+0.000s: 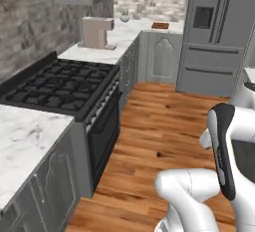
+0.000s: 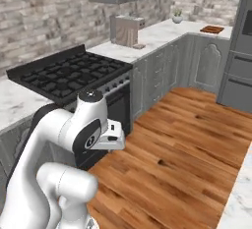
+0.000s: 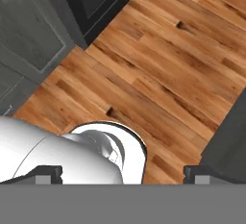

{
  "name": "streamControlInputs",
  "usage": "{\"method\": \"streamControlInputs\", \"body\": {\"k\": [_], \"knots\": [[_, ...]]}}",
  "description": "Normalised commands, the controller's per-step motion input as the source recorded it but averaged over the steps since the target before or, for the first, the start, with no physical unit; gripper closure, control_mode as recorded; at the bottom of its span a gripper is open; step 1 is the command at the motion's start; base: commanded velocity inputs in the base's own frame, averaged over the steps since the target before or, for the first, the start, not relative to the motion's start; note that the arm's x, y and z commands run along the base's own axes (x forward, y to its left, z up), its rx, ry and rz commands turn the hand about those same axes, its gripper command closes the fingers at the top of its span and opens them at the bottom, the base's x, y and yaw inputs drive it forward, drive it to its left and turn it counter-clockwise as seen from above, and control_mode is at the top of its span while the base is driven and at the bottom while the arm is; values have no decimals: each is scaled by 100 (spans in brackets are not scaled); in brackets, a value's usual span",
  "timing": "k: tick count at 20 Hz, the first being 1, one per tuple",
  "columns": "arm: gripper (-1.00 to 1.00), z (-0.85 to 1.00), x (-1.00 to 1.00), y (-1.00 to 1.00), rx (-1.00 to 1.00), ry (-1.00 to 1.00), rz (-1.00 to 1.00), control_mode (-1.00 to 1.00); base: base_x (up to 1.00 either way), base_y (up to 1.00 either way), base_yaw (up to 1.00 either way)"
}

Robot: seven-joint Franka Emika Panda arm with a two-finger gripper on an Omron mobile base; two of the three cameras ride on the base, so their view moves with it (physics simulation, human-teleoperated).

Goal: Move the cutting board and knife to the sink. Then move spray from the cabinet to the counter.

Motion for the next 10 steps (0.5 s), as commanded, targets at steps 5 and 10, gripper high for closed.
{"method": "streamControlInputs", "body": {"k": [5,10], "knots": [[-100,0,0,0,0,0,0,100,100,32,-50],[-100,0,0,0,0,0,0,100,100,43,-38]]}}
